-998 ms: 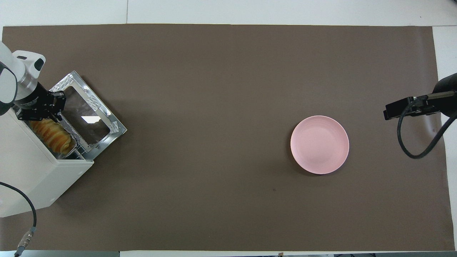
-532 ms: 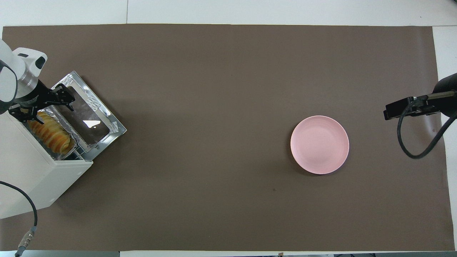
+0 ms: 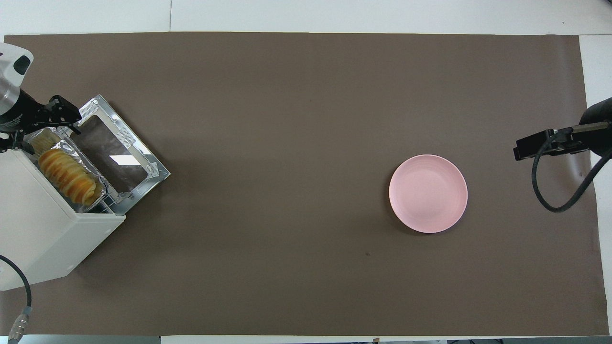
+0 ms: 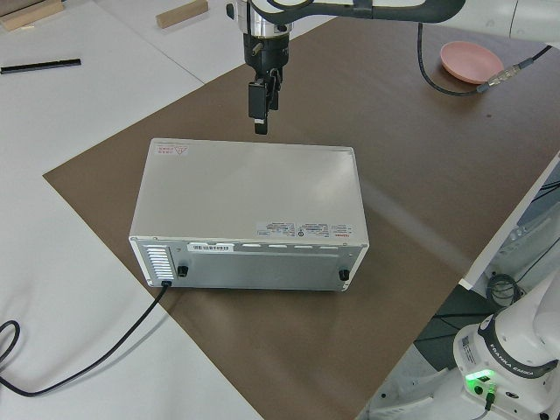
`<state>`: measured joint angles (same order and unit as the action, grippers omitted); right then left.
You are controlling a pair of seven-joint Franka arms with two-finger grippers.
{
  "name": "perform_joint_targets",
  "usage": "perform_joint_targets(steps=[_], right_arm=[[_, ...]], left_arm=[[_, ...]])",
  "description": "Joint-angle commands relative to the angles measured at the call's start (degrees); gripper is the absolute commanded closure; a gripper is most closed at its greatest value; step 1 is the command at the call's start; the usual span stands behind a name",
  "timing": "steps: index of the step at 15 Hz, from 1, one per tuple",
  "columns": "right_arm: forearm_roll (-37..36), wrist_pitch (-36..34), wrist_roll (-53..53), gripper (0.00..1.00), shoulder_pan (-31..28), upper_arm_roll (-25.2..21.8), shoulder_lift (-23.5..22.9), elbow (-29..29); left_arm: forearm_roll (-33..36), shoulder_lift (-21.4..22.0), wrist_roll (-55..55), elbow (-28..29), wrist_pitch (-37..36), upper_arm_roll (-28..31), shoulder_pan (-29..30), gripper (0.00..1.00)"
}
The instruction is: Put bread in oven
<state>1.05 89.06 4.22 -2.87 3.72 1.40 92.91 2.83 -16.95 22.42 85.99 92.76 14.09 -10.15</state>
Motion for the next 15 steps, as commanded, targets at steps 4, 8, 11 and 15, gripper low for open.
perform_joint_targets(steps=[4, 8, 11, 15], right_arm=[[0.7, -0.4, 1.2, 0.0, -1.3, 0.6, 1.2, 1.2], [0.6, -0.4, 1.2, 0.0, -1.3, 0.6, 1.2, 1.2], [0.7, -0.4, 1.2, 0.0, -1.3, 0.7, 1.2, 1.2], [0.7, -0.4, 1.2, 0.0, -1.3, 0.6, 1.2, 1.2]], left_arm=[[-1.4, 8.8, -5.8, -0.9, -1.7, -0.1, -0.1, 0.0], [-1.4, 13.7, -14.4, -0.4, -4.0, -0.1, -0.2, 0.0], [-1.4, 17.4, -15.4, 2.1, -5.3, -0.1, -0.7, 0.0], [-1.5, 18.6, -15.2, 3.4, -4.9, -0.2, -0.7, 0.0]])
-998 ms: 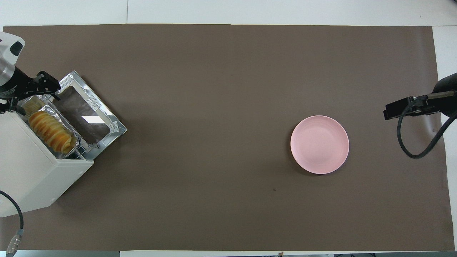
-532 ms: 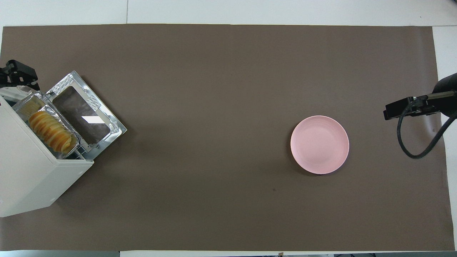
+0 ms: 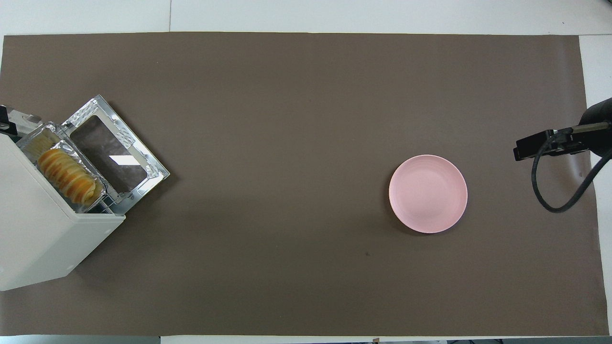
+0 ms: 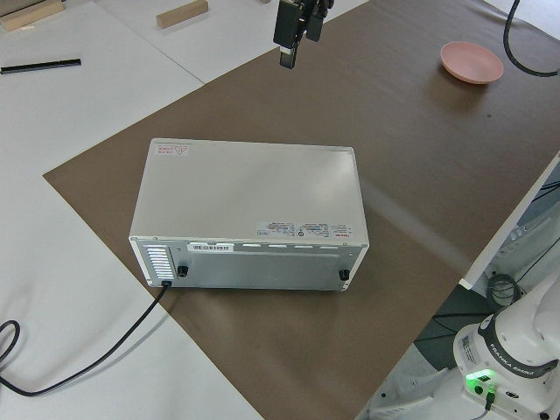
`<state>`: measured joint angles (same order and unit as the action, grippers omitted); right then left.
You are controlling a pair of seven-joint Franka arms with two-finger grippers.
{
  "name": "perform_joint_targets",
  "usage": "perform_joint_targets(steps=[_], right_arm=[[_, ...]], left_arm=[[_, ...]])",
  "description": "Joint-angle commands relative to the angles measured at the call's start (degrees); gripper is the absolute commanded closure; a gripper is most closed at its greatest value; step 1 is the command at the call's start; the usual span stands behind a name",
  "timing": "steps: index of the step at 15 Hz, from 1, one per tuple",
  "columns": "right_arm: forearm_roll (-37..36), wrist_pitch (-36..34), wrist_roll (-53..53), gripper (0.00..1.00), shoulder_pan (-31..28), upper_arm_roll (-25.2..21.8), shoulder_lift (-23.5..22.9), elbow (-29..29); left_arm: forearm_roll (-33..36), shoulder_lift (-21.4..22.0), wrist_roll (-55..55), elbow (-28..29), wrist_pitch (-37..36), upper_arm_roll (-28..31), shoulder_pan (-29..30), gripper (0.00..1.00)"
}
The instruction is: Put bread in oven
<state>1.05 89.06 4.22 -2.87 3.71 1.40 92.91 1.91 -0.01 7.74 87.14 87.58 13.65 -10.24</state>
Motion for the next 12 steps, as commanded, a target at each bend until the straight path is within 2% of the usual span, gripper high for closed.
perform_joint_targets(steps=[1, 12], right_arm=[[0.7, -0.3, 1.2, 0.0, -1.2, 0.7, 1.2, 1.2], [0.6, -0.4, 1.2, 0.0, -1.3, 0.6, 1.2, 1.2]], left_arm=[[-0.8, 1.7, -0.5, 2.2, 0.7, 0.3, -0.7, 0.0], [-1.0, 1.4, -0.4, 1.8, 1.3, 0.4, -0.1, 0.0]])
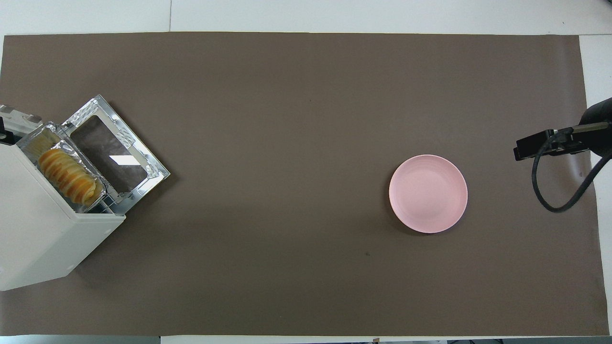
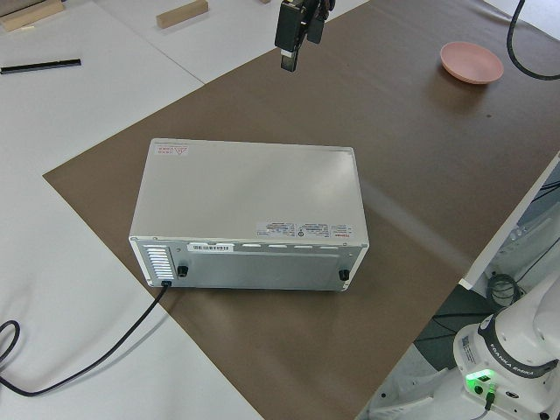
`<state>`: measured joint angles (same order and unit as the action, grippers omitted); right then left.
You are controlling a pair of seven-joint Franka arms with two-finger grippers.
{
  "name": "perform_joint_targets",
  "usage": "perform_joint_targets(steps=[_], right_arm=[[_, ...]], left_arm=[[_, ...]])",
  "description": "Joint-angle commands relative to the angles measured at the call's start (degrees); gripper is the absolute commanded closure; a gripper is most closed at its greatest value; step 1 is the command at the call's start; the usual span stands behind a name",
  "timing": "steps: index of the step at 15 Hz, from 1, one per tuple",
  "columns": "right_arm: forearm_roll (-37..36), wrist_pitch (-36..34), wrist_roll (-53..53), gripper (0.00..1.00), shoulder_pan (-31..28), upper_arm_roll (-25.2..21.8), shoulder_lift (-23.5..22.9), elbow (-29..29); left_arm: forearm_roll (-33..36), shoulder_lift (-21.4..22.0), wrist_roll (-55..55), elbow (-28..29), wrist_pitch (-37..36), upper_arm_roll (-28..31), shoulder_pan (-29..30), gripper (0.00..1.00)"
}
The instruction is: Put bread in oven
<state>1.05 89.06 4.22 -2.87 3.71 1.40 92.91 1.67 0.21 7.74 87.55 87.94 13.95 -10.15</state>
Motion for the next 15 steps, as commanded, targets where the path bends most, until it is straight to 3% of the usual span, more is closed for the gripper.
perform_joint_targets(steps=[1, 3, 6, 15], right_arm=[[0.7, -0.4, 1.2, 0.0, -1.3, 0.6, 1.2, 1.1], [0.7, -0.4, 1.2, 0.0, -1.3, 0.7, 1.2, 1.2], [0.7, -0.4, 1.2, 0.0, -1.3, 0.6, 1.2, 1.2], [0.7, -0.4, 1.2, 0.0, -1.3, 0.7, 1.2, 1.2]], left_arm=[[-1.2, 1.2, -0.4, 1.3, 0.9, -0.1, 0.1, 0.0], [-2.8, 1.1, -0.7, 1.4, 0.7, -2.3, 3.6, 0.0], [-2.7, 0.8, -1.2, 1.4, 0.6, -11.3, 11.0, 0.0], [-2.6, 0.8, -4.8, 1.9, -1.5, -13.5, 10.8, 0.0]])
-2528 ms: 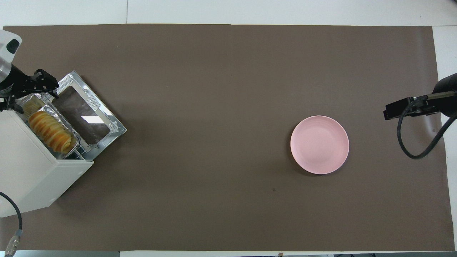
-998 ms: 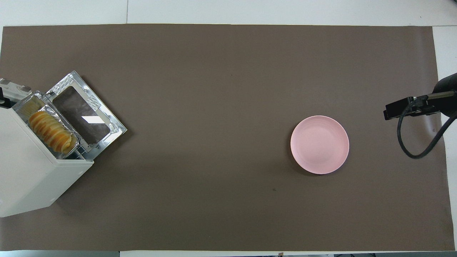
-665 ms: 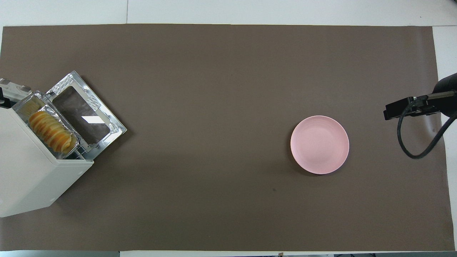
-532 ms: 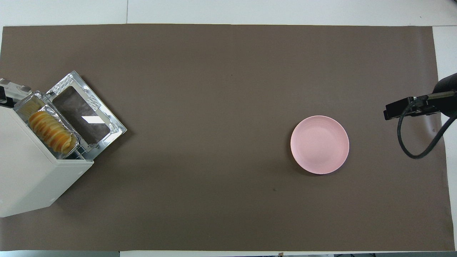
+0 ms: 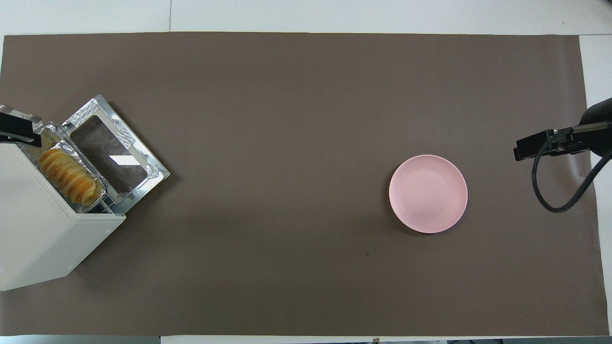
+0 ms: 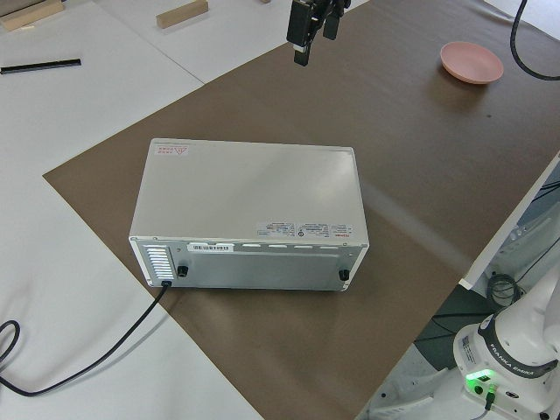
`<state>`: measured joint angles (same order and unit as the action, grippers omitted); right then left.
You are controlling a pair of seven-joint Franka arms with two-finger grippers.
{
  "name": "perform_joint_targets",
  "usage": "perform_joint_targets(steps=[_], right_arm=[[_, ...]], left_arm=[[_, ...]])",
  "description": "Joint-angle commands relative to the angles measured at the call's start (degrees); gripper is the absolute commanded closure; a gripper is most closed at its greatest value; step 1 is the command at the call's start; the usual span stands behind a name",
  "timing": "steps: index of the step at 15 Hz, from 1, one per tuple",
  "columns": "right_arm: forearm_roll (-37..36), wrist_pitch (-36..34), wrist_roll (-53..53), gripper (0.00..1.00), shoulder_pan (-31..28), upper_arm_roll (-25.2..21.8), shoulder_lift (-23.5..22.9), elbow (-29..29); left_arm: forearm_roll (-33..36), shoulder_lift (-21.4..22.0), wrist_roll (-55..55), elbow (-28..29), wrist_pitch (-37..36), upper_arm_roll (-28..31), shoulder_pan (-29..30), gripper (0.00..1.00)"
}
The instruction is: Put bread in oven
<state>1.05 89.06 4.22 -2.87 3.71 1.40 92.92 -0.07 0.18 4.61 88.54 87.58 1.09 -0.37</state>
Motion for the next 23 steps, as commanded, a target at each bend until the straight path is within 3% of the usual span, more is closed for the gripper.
perform_joint_targets(steps=[1, 3, 7, 12, 16, 23], right_arm=[[0.6, -0.3, 1.2, 0.0, -1.3, 0.6, 1.2, 1.2], [0.7, -0.4, 1.2, 0.0, -1.3, 0.7, 1.2, 1.2], [0.6, -0.4, 1.2, 0.0, -1.3, 0.6, 1.2, 1.1], [0.6, -0.4, 1.2, 0.0, -1.3, 0.7, 1.2, 1.2], [0.6, -0.4, 1.2, 0.0, -1.3, 0.6, 1.2, 1.1], [0.6, -0.4, 1.2, 0.0, -1.3, 0.6, 1.2, 1.2]], left_arm=[[-0.8, 1.0, -2.2, 2.1, -0.6, -0.8, 0.7, 0.0], [-1.0, 2.0, -2.6, 6.0, 2.8, -1.7, 0.5, 0.0], [-1.2, 2.4, -3.1, 6.3, 1.5, -5.6, 1.9, 0.0], [-3.8, 2.5, -7.5, 6.1, -0.6, -5.4, 2.1, 0.0], [-4.3, 2.5, -1.2, 6.1, 1.6, -5.3, 2.0, 0.0], [-3.7, 1.8, -1.0, 6.8, 2.2, -5.0, 2.0, 0.0]])
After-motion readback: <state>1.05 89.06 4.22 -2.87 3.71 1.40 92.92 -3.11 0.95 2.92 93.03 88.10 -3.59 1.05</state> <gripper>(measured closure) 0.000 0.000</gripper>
